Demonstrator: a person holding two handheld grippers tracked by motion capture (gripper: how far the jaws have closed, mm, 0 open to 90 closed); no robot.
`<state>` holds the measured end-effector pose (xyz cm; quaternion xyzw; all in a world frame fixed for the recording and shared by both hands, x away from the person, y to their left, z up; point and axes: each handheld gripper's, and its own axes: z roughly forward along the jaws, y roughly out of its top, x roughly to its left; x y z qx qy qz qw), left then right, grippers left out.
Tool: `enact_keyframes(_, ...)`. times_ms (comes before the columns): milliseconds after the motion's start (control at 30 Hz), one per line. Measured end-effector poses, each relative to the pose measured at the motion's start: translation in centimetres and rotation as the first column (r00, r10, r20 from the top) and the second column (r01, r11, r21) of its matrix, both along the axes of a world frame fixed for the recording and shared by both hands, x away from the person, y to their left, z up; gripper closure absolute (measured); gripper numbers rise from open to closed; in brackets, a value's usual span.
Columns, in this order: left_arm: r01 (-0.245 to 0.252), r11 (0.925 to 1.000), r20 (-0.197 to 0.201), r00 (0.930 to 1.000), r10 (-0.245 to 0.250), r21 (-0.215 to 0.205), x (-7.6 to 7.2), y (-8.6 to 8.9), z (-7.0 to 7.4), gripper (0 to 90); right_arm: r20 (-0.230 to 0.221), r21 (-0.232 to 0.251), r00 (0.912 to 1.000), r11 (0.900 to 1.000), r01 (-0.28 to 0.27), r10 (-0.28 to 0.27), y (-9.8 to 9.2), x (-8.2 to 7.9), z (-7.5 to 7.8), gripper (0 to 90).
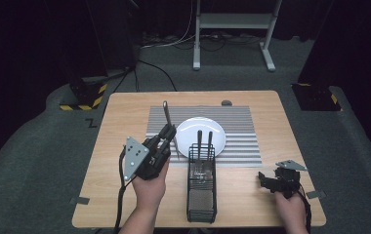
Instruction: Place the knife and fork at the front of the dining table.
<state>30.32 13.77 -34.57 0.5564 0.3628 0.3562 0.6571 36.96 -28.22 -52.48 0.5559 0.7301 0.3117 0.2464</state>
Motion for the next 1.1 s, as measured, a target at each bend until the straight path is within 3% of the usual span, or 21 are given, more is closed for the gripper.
enact_keyframes(300,-0.059,0.9983,-0.018,0.9981,0.059,0.005,0.7,1.7,-2.0,81.9,0.0,0.0,1.0,1.0,0.0,0.0,0.0,0.0,0.0,10.0)
enact_keyframes(600,-0.084,0.9963,-0.08,0.9931,0.085,0.017,2.2,3.8,-4.2,82.0,0.0,0.0,1.0,1.0,0.0,0.0,0.0,0.0,0.0,10.0)
enact_keyframes(800,-0.1,0.9937,-0.157,0.9818,0.107,0.05,4.1,4.5,-6.3,82.0,0.0,0.0,1.0,1.0,-0.001,0.001,0.0,0.0,0.0,10.0)
enact_keyframes(933,-0.1,0.9918,-0.18,0.9772,0.113,0.08,4.8,4.4,-7.0,82.0,0.0,0.001,1.0,1.0,-0.002,0.002,0.0,0.0,0.0,10.1)
enact_keyframes(1100,-0.092,0.9925,-0.217,0.9703,0.107,0.081,5.7,4.5,-7.7,82.0,0.0,0.001,1.0,1.0,-0.002,0.002,0.0,0.0,0.0,10.1)
